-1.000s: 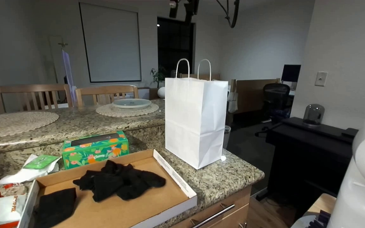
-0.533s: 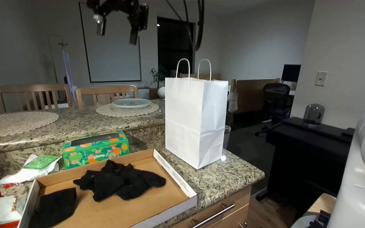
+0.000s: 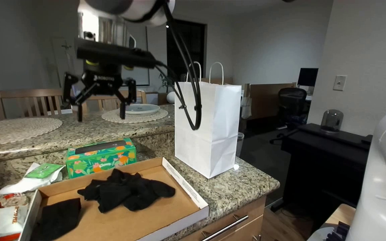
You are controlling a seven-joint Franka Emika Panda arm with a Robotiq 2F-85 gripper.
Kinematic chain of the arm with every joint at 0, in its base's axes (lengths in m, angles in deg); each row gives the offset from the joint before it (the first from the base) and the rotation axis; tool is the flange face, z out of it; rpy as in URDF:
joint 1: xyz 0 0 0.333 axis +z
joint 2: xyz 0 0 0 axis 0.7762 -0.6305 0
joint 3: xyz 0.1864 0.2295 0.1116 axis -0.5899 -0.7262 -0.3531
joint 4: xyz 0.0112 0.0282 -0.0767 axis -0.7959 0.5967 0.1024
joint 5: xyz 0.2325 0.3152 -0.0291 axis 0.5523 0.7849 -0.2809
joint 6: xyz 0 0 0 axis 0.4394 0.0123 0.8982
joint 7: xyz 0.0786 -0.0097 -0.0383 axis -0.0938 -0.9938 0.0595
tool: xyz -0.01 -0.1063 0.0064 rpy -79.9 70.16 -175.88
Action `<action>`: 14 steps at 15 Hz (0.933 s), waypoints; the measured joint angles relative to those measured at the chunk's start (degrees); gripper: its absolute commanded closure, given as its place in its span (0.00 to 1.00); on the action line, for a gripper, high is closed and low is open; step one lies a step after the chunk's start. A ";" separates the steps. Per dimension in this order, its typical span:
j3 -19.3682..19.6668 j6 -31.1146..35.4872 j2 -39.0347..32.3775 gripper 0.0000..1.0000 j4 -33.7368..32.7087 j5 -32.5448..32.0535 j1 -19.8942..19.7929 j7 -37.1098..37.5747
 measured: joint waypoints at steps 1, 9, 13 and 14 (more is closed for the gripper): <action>-0.02 1.34 -0.99 0.00 1.63 -1.60 0.47 3.72; 0.45 1.92 -3.54 0.00 3.52 -3.81 1.66 9.31; 1.18 1.92 -7.47 0.00 3.74 -3.81 1.78 9.26; 1.48 1.92 -8.89 0.00 3.74 -3.81 1.80 9.13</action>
